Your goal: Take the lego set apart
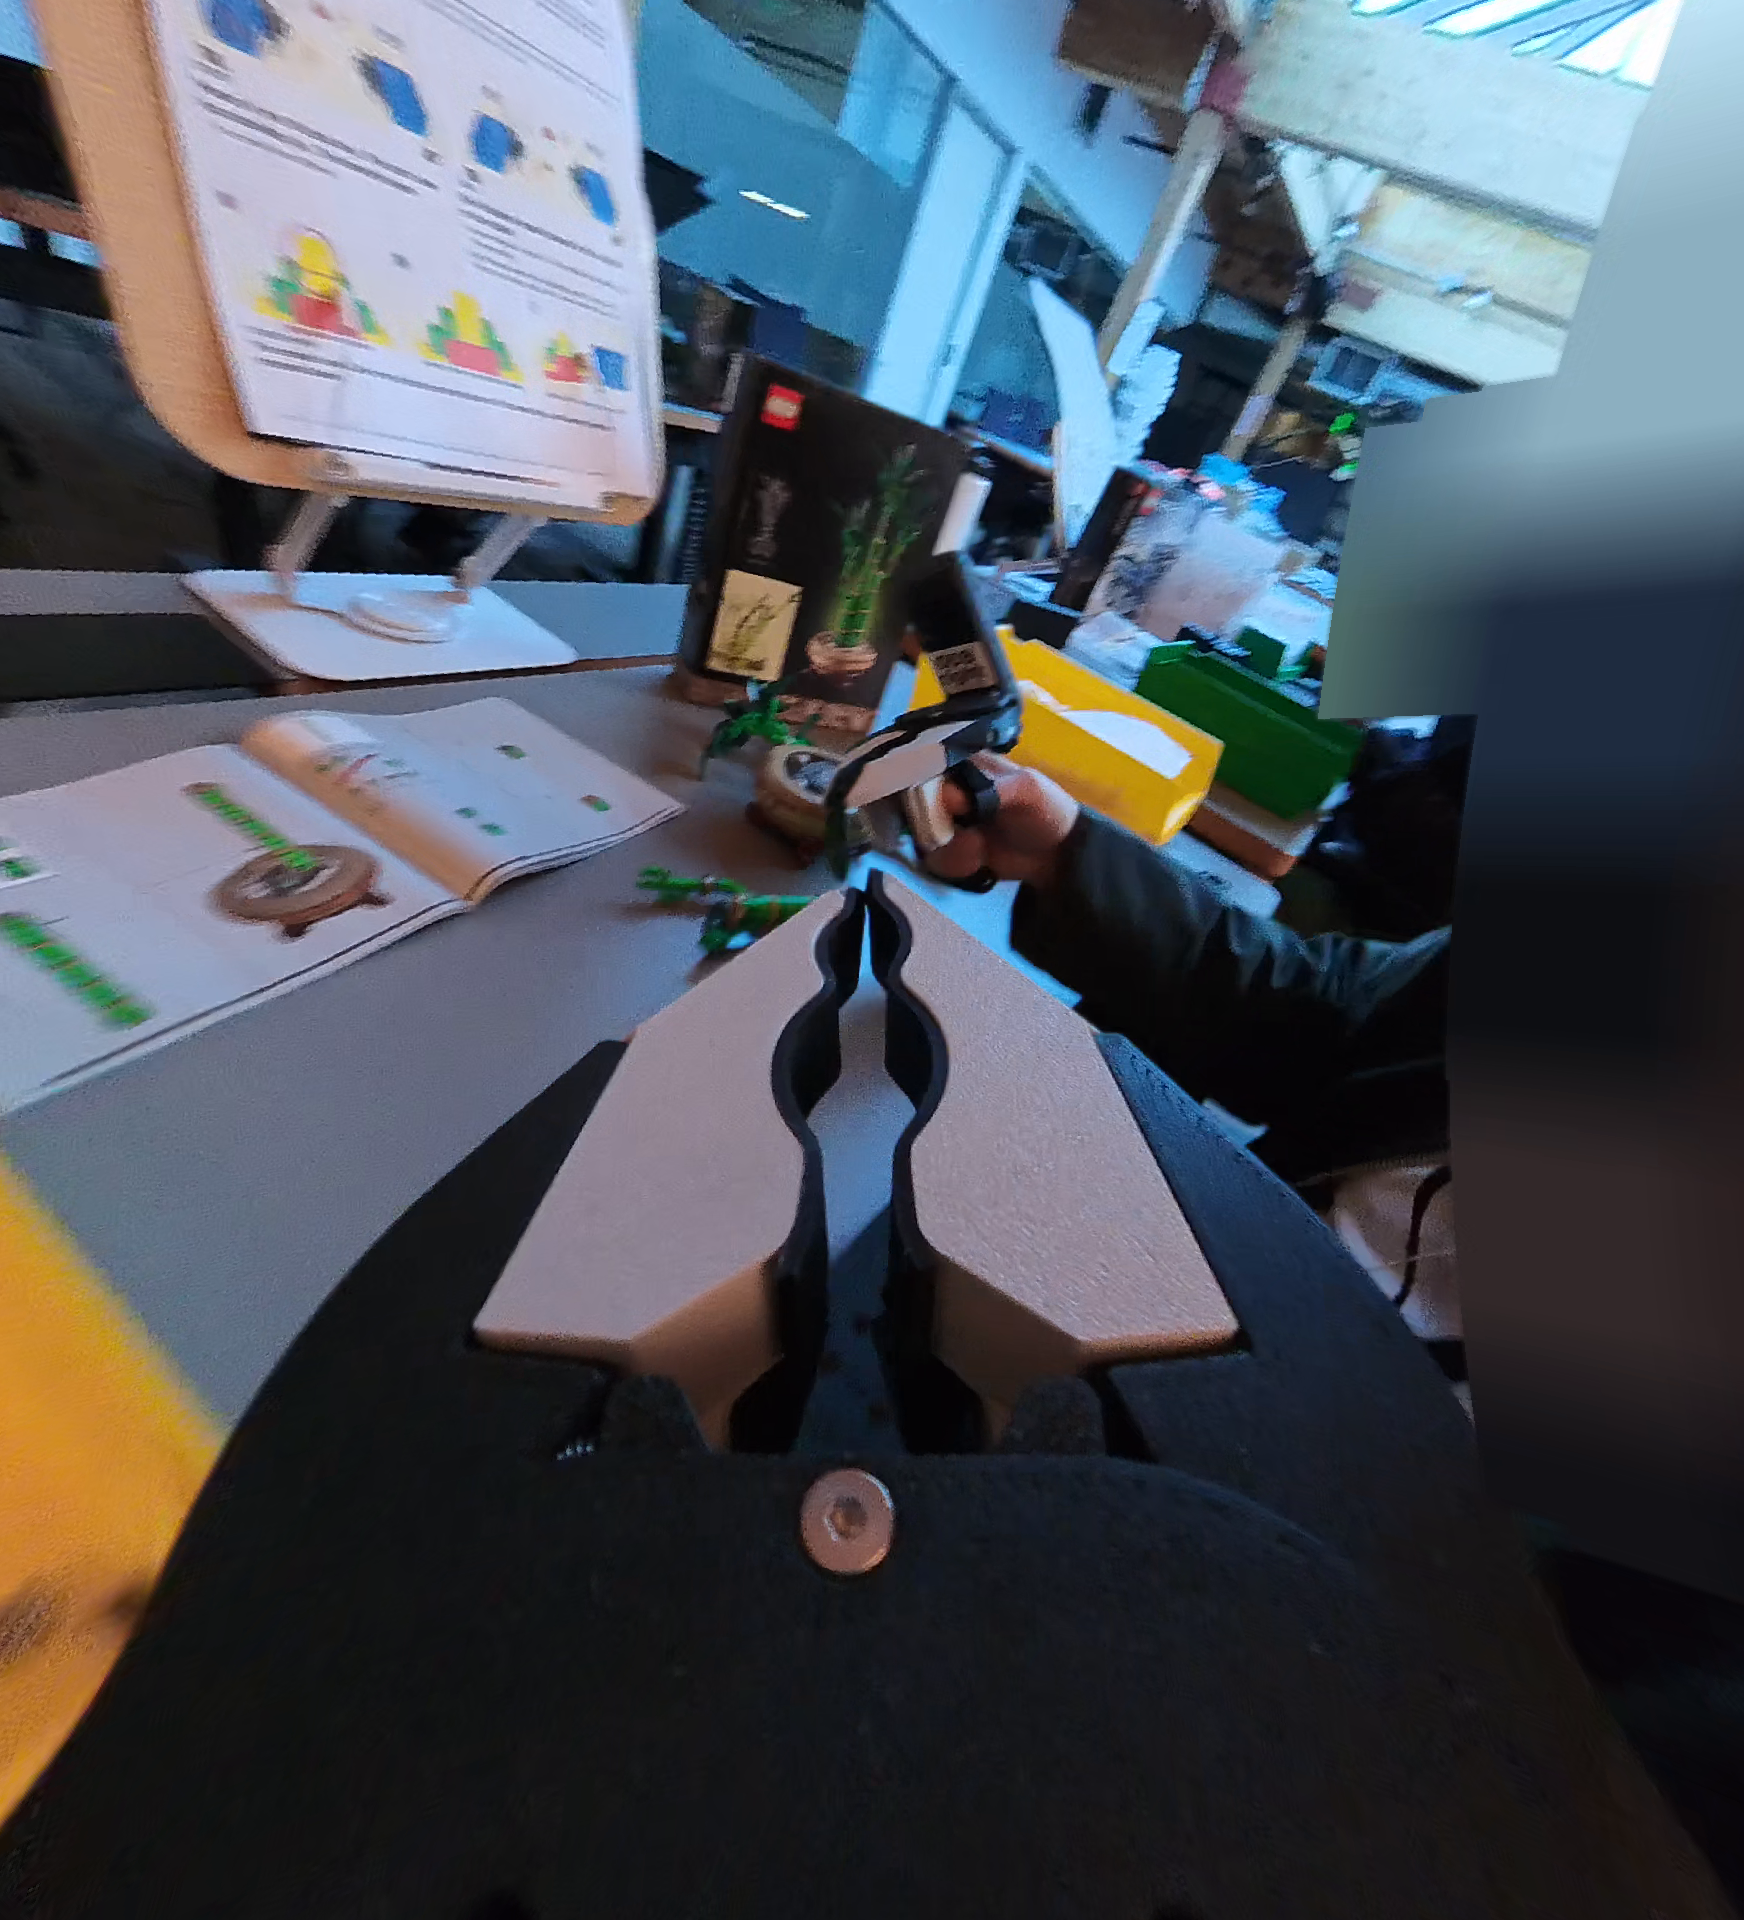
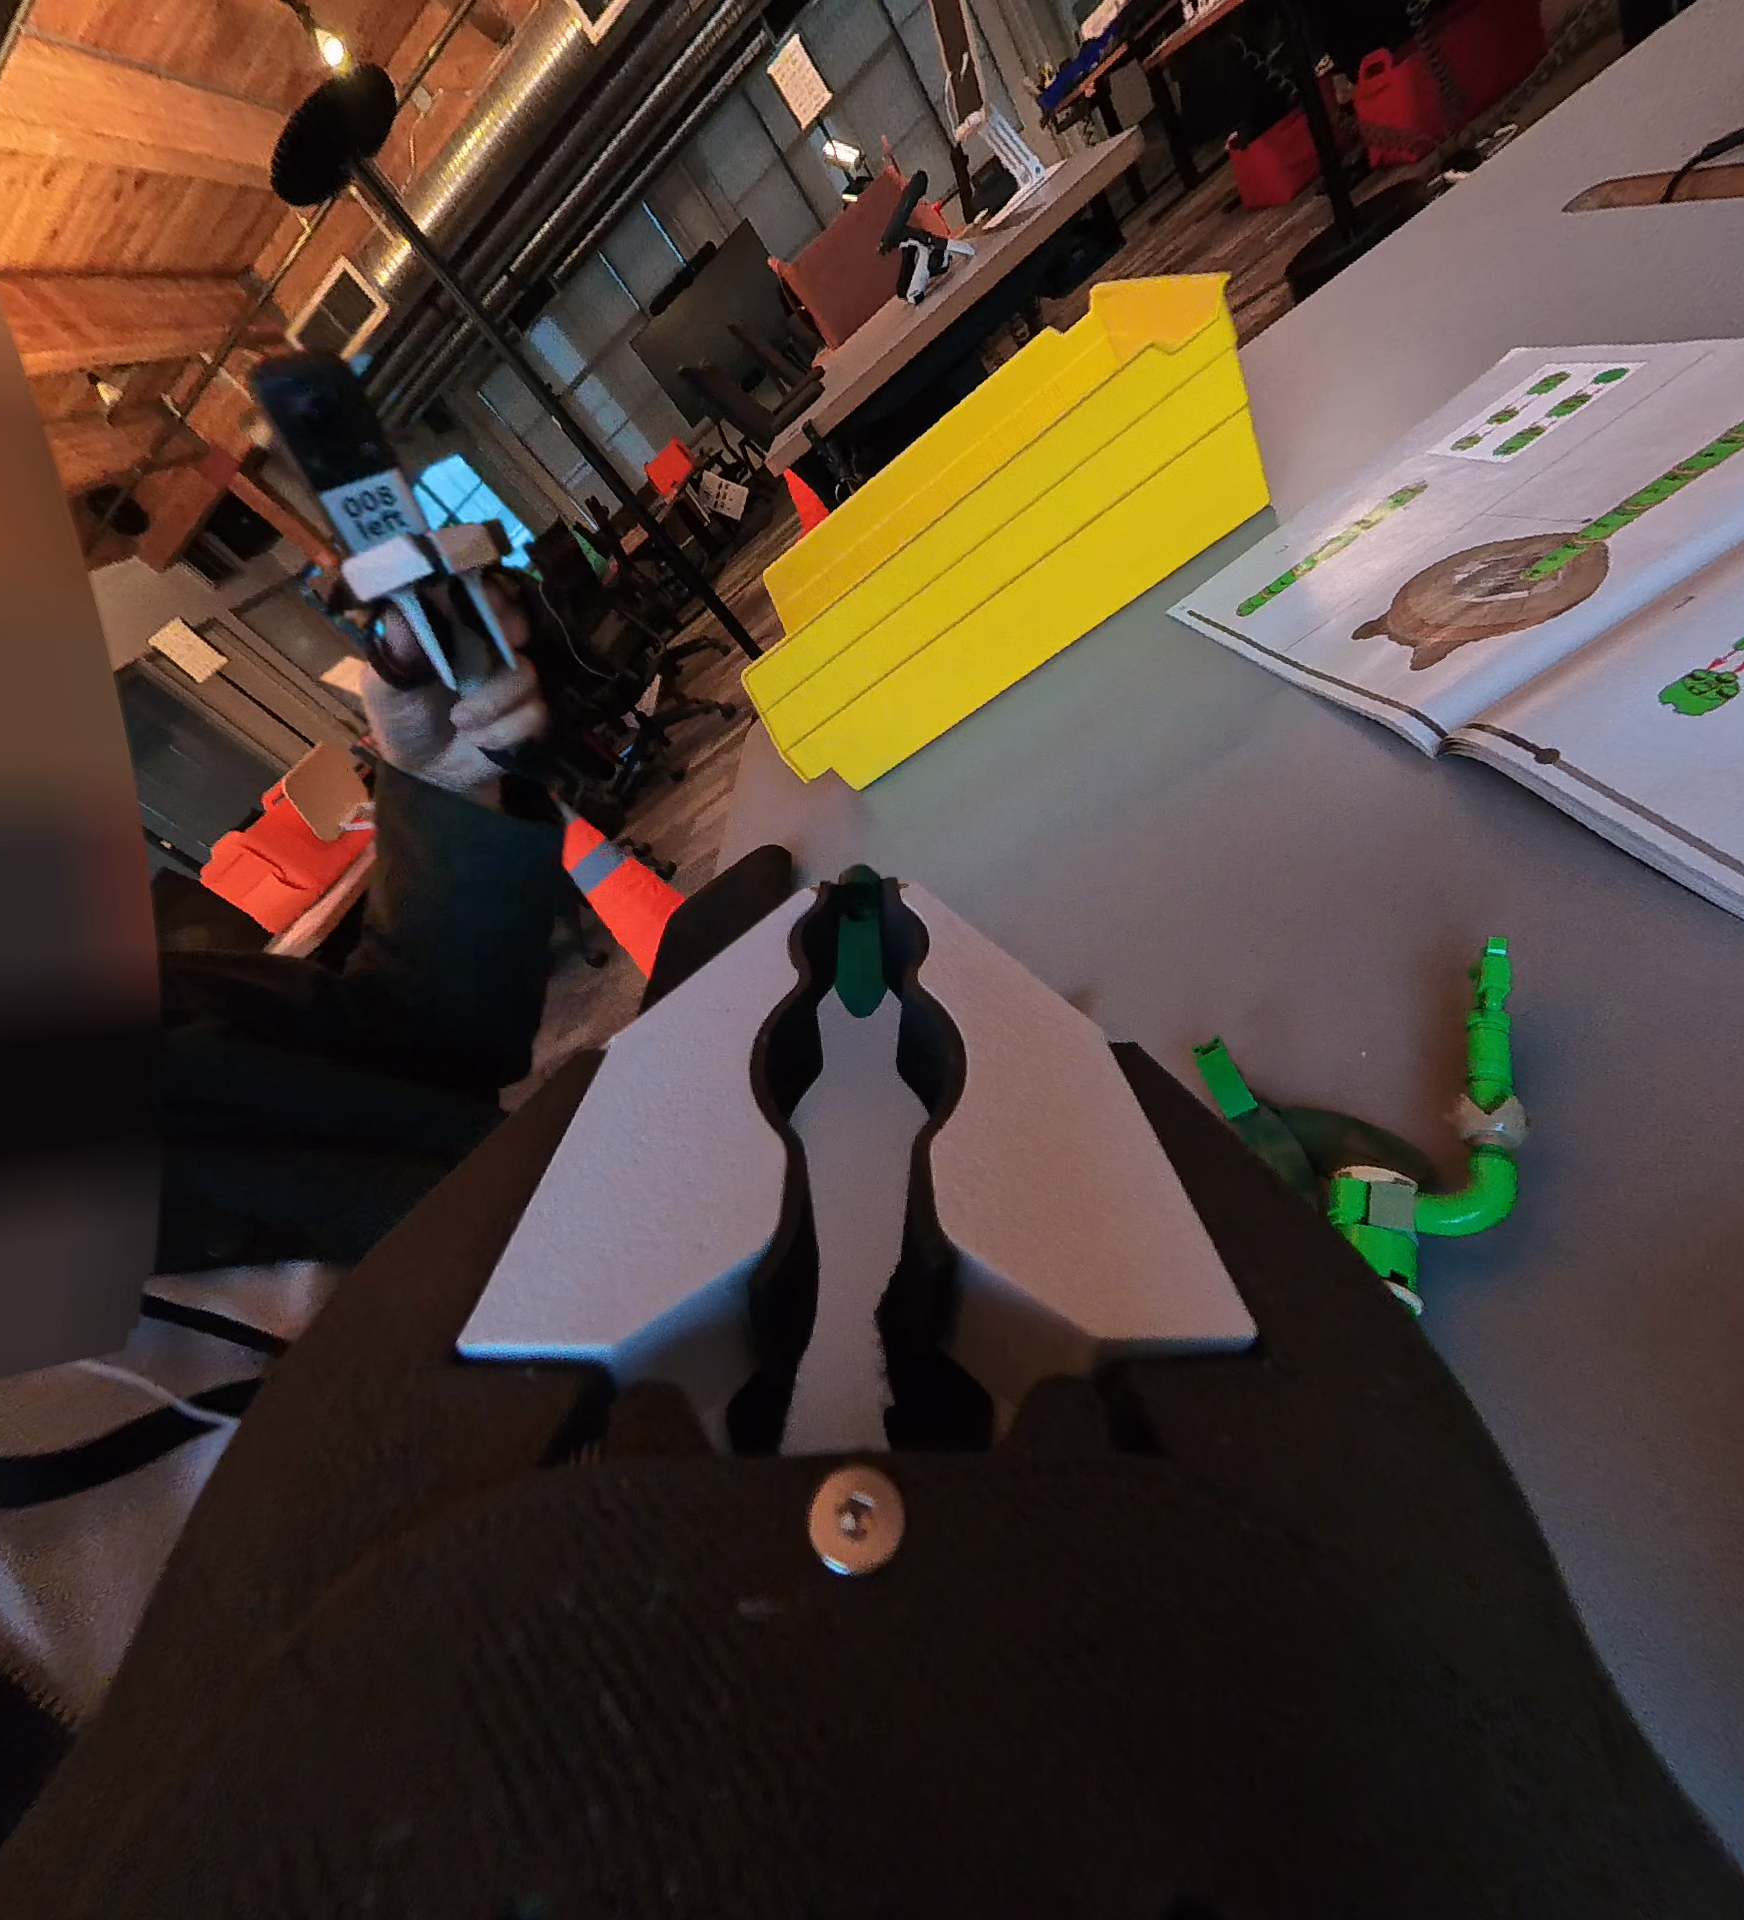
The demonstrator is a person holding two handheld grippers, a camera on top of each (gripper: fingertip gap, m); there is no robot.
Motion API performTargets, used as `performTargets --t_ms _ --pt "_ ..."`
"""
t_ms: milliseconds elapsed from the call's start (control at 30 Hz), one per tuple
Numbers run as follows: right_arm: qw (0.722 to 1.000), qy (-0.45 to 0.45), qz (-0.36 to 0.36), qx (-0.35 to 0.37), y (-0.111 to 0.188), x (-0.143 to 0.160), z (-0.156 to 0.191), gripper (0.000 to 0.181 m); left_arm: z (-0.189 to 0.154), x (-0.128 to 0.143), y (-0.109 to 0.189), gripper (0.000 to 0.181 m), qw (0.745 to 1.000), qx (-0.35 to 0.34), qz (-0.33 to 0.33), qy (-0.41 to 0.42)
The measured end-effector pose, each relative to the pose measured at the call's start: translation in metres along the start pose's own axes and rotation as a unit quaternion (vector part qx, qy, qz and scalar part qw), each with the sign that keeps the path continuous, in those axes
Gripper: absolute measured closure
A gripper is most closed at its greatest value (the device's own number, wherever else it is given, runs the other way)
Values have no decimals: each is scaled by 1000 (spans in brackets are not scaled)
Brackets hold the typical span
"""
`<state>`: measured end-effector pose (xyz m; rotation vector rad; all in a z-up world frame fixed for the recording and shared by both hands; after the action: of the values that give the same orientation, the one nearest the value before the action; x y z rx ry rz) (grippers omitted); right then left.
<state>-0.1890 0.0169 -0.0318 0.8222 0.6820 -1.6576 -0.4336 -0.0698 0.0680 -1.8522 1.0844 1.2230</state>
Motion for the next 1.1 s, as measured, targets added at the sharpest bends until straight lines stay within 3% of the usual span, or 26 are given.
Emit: performTargets --t_ms 267,467,800,1100 --pt "999 33 -13 32 -3 -6 1 175 -5 13 171 181 982 -187 -23 -14" --pt "997 64 15 38 -35 -9 20 175 -16 56 259 181 961 -268 -54 24" --pt "990 114 78 2 -102 5 61 175 -49 128 352 181 923 -362 -98 87" --pt "969 190 143 -71 -170 18 110 175 -63 167 399 181 891 -418 -132 118"
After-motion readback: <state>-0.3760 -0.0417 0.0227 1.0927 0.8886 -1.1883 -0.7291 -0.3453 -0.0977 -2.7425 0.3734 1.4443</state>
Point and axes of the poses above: each gripper's, where its closed fingertips meet, y back along the fingers, x out of its underside, z = x × y across the jaws, the point moved 2 cm from there along y, back along the fingers, and after that the axes turned 9 degrees about -z, right-handed, at the moved point
